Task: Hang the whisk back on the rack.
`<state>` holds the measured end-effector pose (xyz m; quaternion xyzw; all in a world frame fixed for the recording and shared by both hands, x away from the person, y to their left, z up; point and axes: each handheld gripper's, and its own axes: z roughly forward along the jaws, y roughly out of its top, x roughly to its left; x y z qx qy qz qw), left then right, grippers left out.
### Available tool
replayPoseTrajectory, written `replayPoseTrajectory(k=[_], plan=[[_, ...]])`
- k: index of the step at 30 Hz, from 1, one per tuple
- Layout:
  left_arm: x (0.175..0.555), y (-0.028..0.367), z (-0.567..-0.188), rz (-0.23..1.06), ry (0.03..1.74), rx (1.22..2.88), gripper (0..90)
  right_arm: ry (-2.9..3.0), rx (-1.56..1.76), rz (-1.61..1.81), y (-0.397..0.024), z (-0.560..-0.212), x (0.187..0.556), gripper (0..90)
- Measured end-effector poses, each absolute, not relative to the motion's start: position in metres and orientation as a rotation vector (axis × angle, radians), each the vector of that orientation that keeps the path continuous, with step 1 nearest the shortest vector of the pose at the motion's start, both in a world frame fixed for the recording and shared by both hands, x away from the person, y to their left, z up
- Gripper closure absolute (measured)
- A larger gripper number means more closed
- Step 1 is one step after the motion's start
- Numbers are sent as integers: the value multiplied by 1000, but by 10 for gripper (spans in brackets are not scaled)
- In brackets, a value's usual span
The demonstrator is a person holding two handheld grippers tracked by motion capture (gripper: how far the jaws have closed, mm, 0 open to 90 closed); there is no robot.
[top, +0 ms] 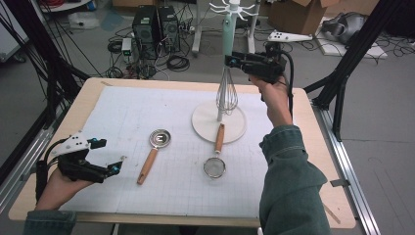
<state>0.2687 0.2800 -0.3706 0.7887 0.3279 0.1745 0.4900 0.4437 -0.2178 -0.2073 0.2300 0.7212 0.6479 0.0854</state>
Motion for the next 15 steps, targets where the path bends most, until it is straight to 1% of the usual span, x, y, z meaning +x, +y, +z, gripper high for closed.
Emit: replayPoseTrajectory(k=[10, 12, 15], plan=[[269, 284, -371, 427, 807, 1914, 18, 2161, 679, 1891, -229, -200, 434, 621], [270, 284, -371, 427, 809, 1915, 17, 2162, 668, 1898, -232, -197, 430, 650], [270, 283, -372, 423, 809, 1918, 17, 2174, 658, 1899, -237, -193, 427, 740]])
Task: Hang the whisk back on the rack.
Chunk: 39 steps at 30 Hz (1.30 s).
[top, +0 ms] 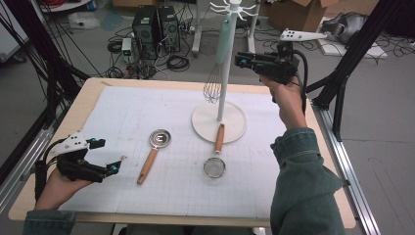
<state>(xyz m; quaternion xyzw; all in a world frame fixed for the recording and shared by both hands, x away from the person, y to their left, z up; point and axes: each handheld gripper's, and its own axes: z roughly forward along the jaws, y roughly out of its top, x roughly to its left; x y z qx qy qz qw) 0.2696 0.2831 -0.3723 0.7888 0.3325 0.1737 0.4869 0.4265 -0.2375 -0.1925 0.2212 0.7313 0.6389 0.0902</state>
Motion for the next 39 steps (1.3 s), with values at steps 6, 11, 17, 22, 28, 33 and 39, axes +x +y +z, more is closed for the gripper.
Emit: replayPoseTrajectory(k=[6, 11, 17, 22, 28, 33, 39], plan=[[269, 283, -373, 420, 813, 1914, 17, 2184, 628, 1914, -243, -179, 424, 892], [268, 284, -372, 423, 812, 1907, 17, 2232, 592, 1913, -238, -162, 425, 893], [269, 285, -372, 422, 809, 1910, 18, 2228, 558, 1906, -238, -139, 423, 896], [269, 284, -372, 416, 809, 1909, 17, 2225, 530, 1890, -240, -120, 420, 899], [269, 284, -372, 419, 812, 1910, 17, 2235, 517, 1860, -243, -100, 420, 899], [270, 282, -372, 420, 812, 1908, 18, 2227, 502, 1858, -244, -92, 417, 899], [269, 283, -372, 425, 809, 1909, 18, 2238, 517, 1855, -248, -99, 420, 899]])
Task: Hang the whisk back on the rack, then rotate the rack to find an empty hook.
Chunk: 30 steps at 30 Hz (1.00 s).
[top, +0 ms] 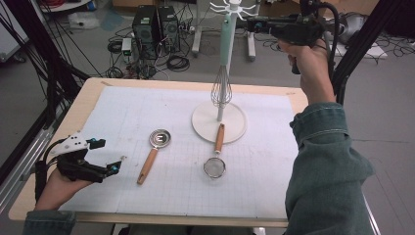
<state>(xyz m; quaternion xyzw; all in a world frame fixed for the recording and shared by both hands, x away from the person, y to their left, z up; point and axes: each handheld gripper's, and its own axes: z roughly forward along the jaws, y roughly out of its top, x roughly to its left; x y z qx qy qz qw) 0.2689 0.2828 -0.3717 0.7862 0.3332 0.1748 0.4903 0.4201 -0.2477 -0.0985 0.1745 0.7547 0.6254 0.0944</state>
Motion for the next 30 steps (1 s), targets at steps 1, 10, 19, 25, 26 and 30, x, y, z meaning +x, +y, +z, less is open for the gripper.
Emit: replayPoseTrajectory(k=[1, 10, 19, 25, 26, 30], plan=[[269, 283, -372, 424, 808, 1909, 18, 2239, 520, 1855, -248, -100, 421, 899], [270, 282, -371, 426, 805, 1914, 18, 2240, 536, 1857, -249, -108, 426, 898], [271, 279, -372, 414, 797, 1916, 18, 2224, 572, 1859, -255, -112, 435, 899], [270, 282, -371, 415, 799, 1909, 18, 2216, 608, 1849, -257, -109, 445, 899], [270, 283, -372, 417, 800, 1909, 18, 2219, 609, 1847, -256, -108, 446, 898], [269, 285, -372, 418, 806, 1904, 18, 2223, 611, 1815, -251, -107, 448, 898]])
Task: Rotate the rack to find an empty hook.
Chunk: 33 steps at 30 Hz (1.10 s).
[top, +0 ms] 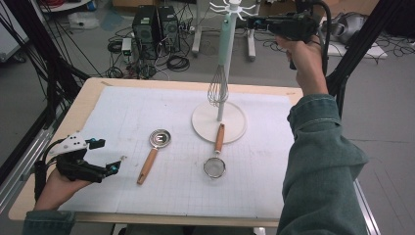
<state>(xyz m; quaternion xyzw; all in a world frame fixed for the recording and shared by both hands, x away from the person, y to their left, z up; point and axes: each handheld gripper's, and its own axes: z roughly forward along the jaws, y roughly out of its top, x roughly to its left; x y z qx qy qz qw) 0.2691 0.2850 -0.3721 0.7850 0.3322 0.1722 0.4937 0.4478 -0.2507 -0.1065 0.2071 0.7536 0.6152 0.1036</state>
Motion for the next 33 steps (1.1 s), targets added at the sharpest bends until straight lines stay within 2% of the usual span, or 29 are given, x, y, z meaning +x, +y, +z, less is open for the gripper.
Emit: replayPoseTrajectory(k=[33], plan=[[266, 289, -368, 429, 803, 1887, 17, 2195, 619, 1720, -211, -105, 441, 899]])
